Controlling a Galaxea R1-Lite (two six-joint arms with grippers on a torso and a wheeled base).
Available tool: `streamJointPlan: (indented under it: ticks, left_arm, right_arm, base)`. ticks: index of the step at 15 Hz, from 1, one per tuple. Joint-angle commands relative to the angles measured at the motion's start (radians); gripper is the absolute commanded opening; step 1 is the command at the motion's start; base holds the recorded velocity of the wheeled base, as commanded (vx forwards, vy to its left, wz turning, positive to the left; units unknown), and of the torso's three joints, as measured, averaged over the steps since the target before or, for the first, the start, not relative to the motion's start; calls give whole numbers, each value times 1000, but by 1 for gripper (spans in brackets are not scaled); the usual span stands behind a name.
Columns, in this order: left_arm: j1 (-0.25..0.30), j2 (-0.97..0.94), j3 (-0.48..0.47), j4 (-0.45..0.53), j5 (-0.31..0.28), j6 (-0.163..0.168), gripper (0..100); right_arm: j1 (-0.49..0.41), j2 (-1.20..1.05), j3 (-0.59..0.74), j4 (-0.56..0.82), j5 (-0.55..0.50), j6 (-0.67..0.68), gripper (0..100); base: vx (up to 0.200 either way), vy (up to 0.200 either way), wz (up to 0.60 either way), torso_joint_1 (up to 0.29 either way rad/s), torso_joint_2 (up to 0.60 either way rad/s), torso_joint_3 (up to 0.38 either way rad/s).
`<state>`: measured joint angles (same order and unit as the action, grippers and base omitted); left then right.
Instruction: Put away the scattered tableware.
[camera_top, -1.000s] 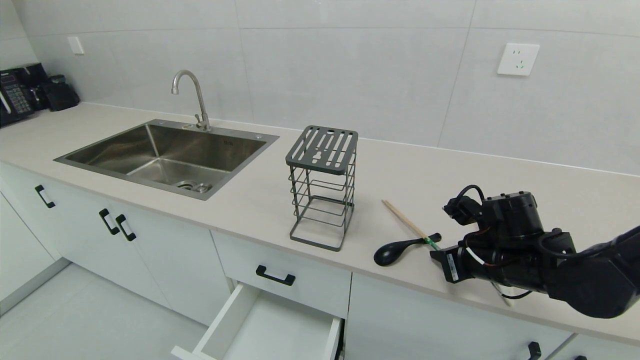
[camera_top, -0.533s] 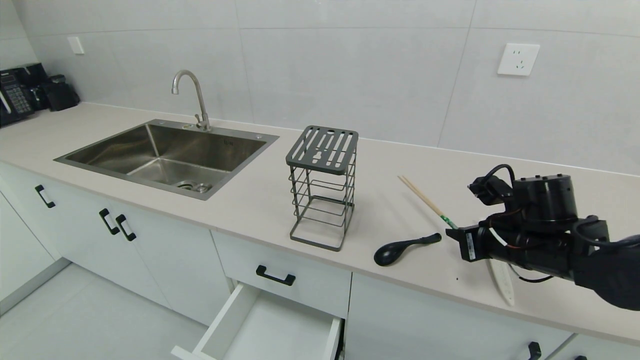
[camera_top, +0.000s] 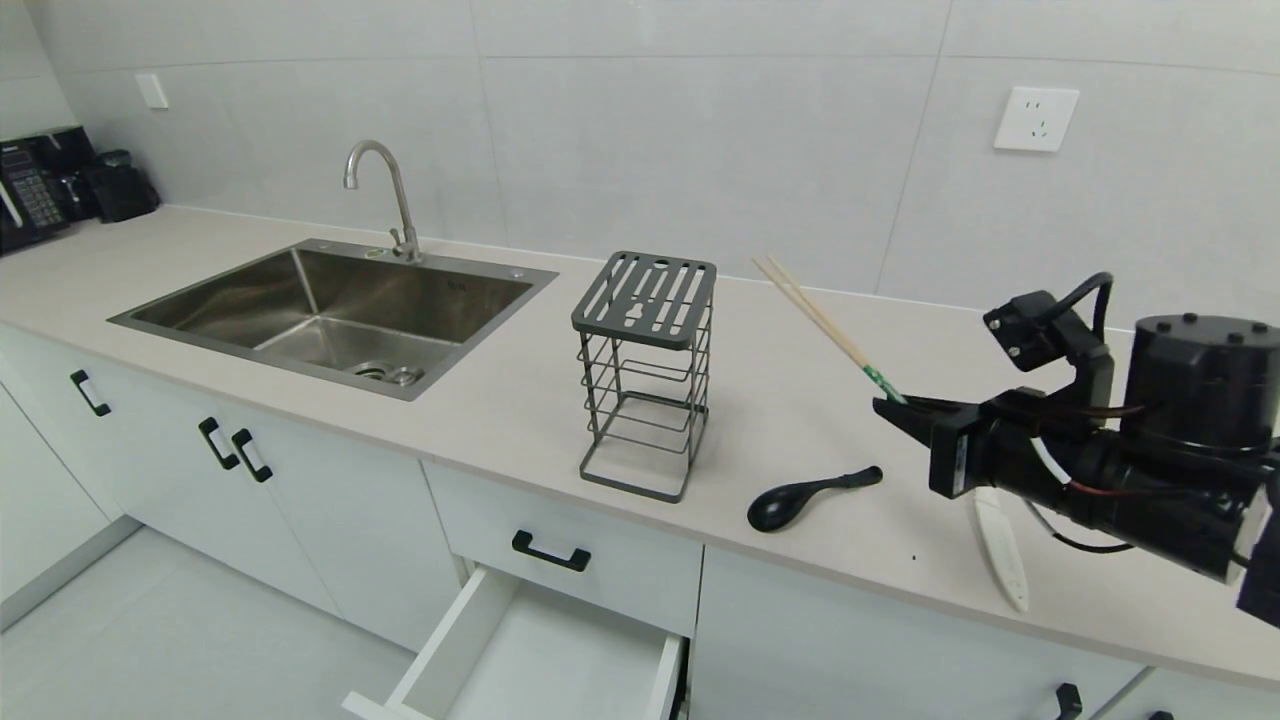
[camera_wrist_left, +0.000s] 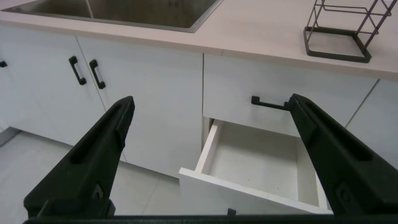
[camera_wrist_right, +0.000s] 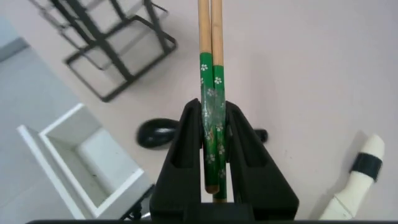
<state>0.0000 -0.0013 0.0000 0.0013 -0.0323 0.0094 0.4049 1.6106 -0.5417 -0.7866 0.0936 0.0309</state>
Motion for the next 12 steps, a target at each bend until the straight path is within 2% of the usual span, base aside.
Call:
streamJointPlan:
  ticks: [1,2,6,8,12]
  left_arm:
    - [0,1,0,0,0,0,100]
    - [0,1,0,0,0,0,100]
    - [0,1,0,0,0,0,100]
    - [0,1,0,0,0,0,100]
    - [0,1,0,0,0,0,100]
  right_arm:
    - [40,-61,9,-34,6,3,0]
    - [71,-87,9,-69,14,1,0]
    - [176,-146,28,-69,63,-3,0]
    - [290,-152,39,-68,89,-3,0]
    - [431,0,23,-63,129,-22,0]
  base:
    - [0,0,0,0,0,0]
    - [0,0,0,0,0,0]
    - [0,0,0,0,0,0]
    - [0,0,0,0,0,0]
    - [0,0,0,0,0,0]
